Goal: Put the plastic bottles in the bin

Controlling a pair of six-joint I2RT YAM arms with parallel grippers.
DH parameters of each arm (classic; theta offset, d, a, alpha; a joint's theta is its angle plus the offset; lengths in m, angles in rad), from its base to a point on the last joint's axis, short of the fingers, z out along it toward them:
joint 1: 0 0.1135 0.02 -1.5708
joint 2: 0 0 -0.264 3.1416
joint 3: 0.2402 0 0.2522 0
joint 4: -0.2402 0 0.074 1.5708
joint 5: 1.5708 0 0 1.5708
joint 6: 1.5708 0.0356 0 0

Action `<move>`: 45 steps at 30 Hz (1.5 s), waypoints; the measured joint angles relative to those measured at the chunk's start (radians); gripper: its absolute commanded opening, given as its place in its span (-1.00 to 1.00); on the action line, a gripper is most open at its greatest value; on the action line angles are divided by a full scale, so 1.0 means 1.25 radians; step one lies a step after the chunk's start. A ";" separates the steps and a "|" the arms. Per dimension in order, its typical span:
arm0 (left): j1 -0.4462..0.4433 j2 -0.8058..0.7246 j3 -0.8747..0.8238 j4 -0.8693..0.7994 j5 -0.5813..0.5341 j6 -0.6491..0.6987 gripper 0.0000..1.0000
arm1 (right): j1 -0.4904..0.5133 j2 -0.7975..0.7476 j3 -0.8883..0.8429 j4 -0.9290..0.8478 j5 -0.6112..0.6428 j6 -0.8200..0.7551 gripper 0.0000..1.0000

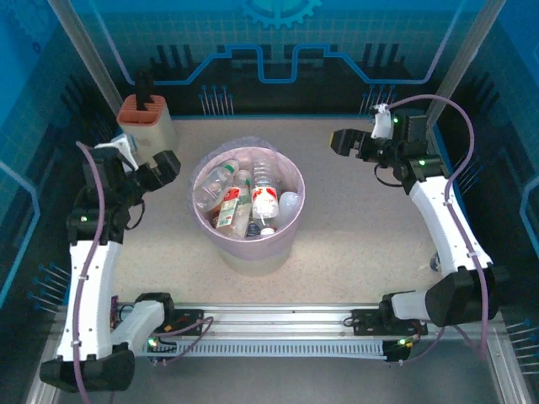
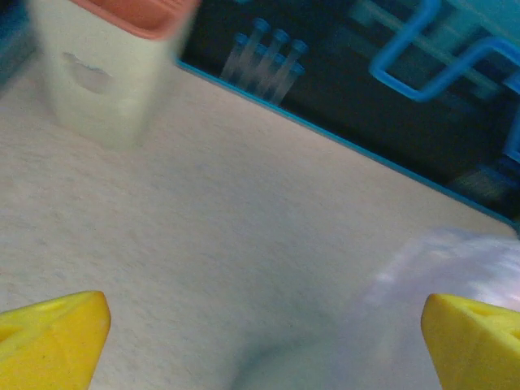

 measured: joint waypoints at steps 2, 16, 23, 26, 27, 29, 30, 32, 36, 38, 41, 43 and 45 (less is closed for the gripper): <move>0.014 -0.029 -0.110 0.077 -0.042 0.019 0.98 | -0.003 -0.012 -0.053 0.007 0.053 -0.038 0.99; 0.020 0.076 -0.555 0.580 -0.109 0.095 0.98 | -0.004 -0.022 -0.498 0.336 0.377 -0.139 0.99; 0.020 0.199 -0.627 0.801 -0.105 0.103 0.98 | -0.024 0.043 -0.624 0.608 0.427 -0.160 0.99; 0.020 0.249 -0.633 0.877 -0.099 0.115 0.98 | -0.028 0.062 -0.649 0.681 0.434 -0.183 0.99; 0.020 0.267 -0.633 0.907 -0.097 0.117 0.99 | -0.030 0.065 -0.659 0.723 0.436 -0.191 0.99; 0.020 0.297 -0.633 0.950 -0.090 0.121 0.99 | -0.035 0.074 -0.673 0.789 0.436 -0.199 0.99; 0.020 0.314 -0.633 0.976 -0.086 0.122 0.99 | -0.039 0.079 -0.676 0.809 0.436 -0.202 0.99; 0.020 0.347 -0.632 1.021 -0.078 0.125 0.98 | -0.041 0.086 -0.685 0.850 0.435 -0.209 0.99; 0.019 0.412 -0.619 1.073 -0.065 0.131 0.99 | -0.040 0.095 -0.704 0.921 0.429 -0.229 0.99; 0.014 0.422 -0.612 1.083 -0.061 0.141 0.99 | -0.038 0.124 -0.718 0.986 0.424 -0.240 0.99; -0.004 0.424 -0.611 1.112 -0.060 0.158 0.99 | -0.023 0.162 -0.736 1.021 0.427 -0.253 0.99; -0.023 0.427 -0.611 1.131 -0.061 0.174 0.98 | -0.020 0.168 -0.741 1.031 0.427 -0.258 0.99; -0.042 0.436 -0.611 1.147 -0.067 0.188 0.98 | -0.020 0.168 -0.741 1.046 0.428 -0.262 0.99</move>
